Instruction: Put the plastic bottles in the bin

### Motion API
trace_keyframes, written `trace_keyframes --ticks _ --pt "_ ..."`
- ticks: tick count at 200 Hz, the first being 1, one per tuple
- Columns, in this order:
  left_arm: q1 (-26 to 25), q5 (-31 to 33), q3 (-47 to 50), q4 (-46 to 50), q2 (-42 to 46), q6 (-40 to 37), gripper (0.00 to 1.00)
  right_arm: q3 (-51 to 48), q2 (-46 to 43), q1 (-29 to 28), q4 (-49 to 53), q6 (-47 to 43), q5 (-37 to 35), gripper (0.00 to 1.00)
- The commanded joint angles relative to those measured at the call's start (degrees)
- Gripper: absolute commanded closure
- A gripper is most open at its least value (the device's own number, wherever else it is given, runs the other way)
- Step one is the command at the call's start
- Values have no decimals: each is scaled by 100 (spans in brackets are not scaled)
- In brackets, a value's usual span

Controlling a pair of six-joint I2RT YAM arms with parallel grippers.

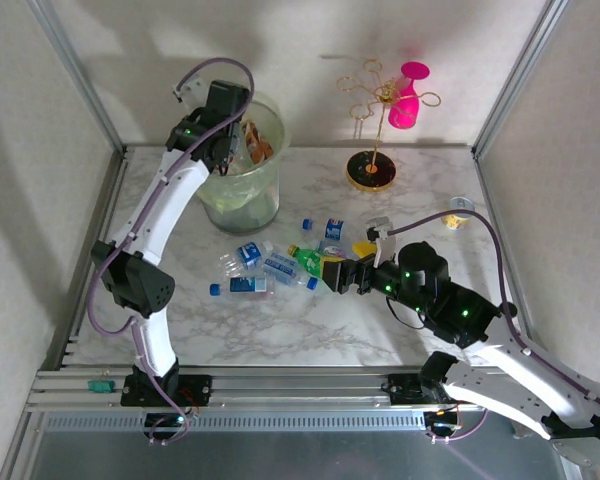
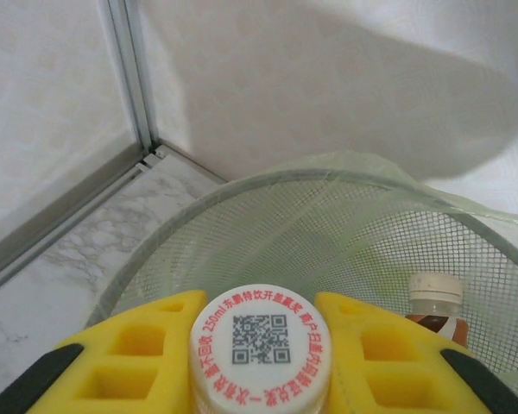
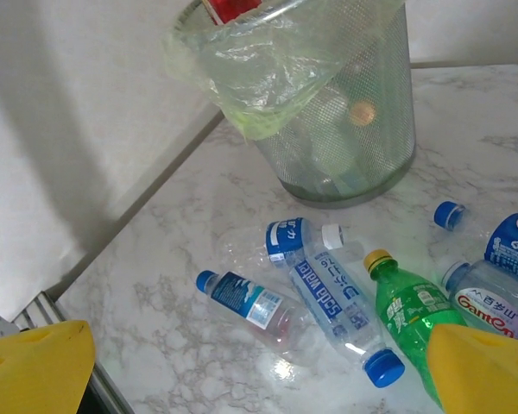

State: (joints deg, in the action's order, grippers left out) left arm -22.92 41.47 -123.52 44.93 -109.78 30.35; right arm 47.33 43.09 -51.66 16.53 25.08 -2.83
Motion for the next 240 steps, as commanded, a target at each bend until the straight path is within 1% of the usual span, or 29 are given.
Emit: trace_keyframes --ticks 1,13,41,49,68,79,85,89,101,106,141,162,181,199,209,217,240 --pt "-168 509 23 208 -233 -178 98 -73 8 -46 -78 50 -170 1" --pt "-169 476 -3 199 -317 -182 92 -84 24 -45 -81 61 -174 1" --pt "-161 398 -259 121 -561 -279 65 -84 62 -42 -71 82 -174 1" --pt "-150 325 -388 121 -656 -256 62 -84 74 -45 -85 84 -189 1" --pt "-150 -4 -685 66 -858 -222 48 -70 104 -46 -90 79 -210 1" --pt "-143 -192 -837 40 -983 -231 36 -50 122 -41 -80 79 -215 1" --pt "-142 -282 -916 42 -1037 -239 33 -41 134 -46 -80 91 -209 1" --pt "-138 -312 -962 54 -1080 -240 28 -33 132 -45 -80 87 -210 2" --pt "-126 -403 -1057 77 -1156 -199 23 -23 135 -46 -71 98 -214 1" --pt "-125 -426 -1063 78 -1160 -183 19 -20 124 -46 -63 100 -209 1" --pt "-82 -479 -1022 -25 -1026 -230 17 21 125 -43 -9 105 -243 2" --pt "15 -681 -971 -52 -960 -213 16 29 143 -41 -26 105 -254 1" --pt "108 -1236 -824 -196 -897 -389 16 35 164 -46 -59 125 -232 1" --pt "281 -2020 -791 -308 -935 -390 15 6 171 -46 -93 160 -203 2" --pt "351 -2346 -830 -336 -967 -383 14 -17 179 -45 -107 176 -184 1" --pt "365 -2440 -855 -366 -977 -398 13 -22 166 -46 -107 191 -175 1" --pt "365 -2444 -910 -378 -917 -429 13 -40 106 -45 -74 246 -186 2"
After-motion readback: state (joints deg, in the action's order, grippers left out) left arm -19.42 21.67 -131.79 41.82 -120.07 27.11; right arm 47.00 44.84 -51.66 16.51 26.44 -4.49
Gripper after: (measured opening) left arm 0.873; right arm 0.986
